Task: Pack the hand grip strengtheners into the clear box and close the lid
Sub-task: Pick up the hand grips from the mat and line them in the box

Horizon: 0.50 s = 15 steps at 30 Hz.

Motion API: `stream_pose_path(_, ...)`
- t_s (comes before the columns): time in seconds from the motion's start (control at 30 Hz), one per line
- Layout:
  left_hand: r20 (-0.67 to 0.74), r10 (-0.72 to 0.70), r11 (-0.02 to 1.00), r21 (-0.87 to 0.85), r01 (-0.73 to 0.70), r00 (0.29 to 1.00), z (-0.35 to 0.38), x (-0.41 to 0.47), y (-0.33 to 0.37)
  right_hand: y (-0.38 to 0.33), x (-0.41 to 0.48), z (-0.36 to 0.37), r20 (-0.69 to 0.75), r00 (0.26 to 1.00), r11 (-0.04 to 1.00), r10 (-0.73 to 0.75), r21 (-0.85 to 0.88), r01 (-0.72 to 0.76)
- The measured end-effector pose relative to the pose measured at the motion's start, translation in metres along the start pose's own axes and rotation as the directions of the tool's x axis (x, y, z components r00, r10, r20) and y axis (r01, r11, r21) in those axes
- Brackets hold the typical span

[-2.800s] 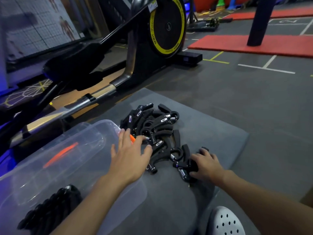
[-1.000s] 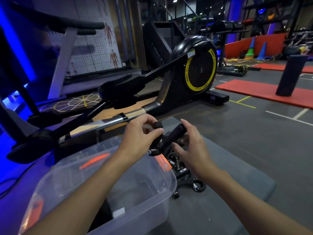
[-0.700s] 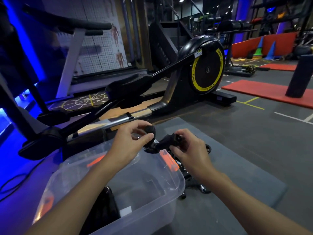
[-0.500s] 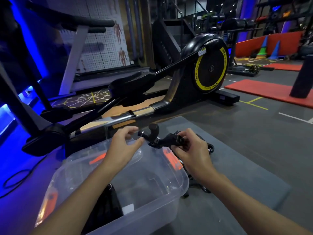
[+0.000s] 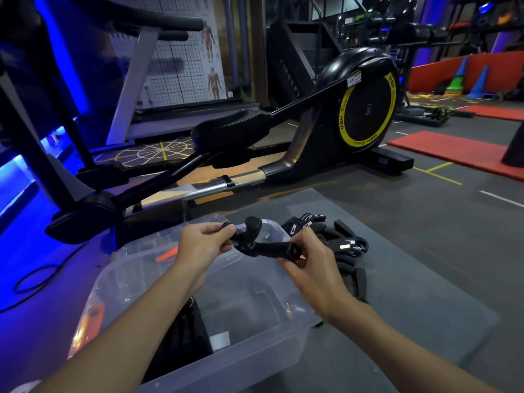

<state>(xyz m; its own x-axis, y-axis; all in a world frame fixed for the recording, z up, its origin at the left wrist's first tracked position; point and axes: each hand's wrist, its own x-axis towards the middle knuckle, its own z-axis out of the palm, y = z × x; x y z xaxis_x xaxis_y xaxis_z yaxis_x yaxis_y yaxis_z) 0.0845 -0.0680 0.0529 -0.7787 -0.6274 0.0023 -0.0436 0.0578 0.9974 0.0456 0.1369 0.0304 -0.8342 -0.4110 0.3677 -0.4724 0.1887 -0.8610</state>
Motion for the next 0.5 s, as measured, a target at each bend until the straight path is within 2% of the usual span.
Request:
stream_pose_path(0.1, -0.003, -0.010, 0.999, 0.036, 0.010, 1.000, -0.007, 0.003, -0.007, 0.009, -0.002, 0.007, 0.100, 0.994, 0.994, -0.049, -0.091, 0.058)
stream_pose_path(0.17, -0.011, 0.008, 0.996, 0.090, -0.007, 1.000, -0.015, 0.007, -0.015, 0.014, -0.005, 0.012, 0.222, 0.972, 0.972, -0.070, -0.203, 0.116)
stream_pose_path(0.27, 0.036, 0.090, 0.959, 0.268, -0.096, 0.995, -0.028, 0.014, -0.033, 0.016, -0.013, 0.020, 0.402, 0.916, 0.897, 0.002, -0.405, 0.176)
stream_pose_path(0.37, 0.154, 0.099, 0.868, 0.469, -0.161, 0.983, -0.037, 0.017, -0.056, 0.016, -0.016, 0.026, 0.445, 0.895, 0.766, -0.021, -0.569, 0.301)
stream_pose_path(0.5, 0.216, 0.076, 0.776, 0.600, -0.194, 0.973, -0.049, 0.020, -0.087, 0.017, -0.014, 0.027, 0.440, 0.897, 0.771, 0.030, -0.581, 0.259)
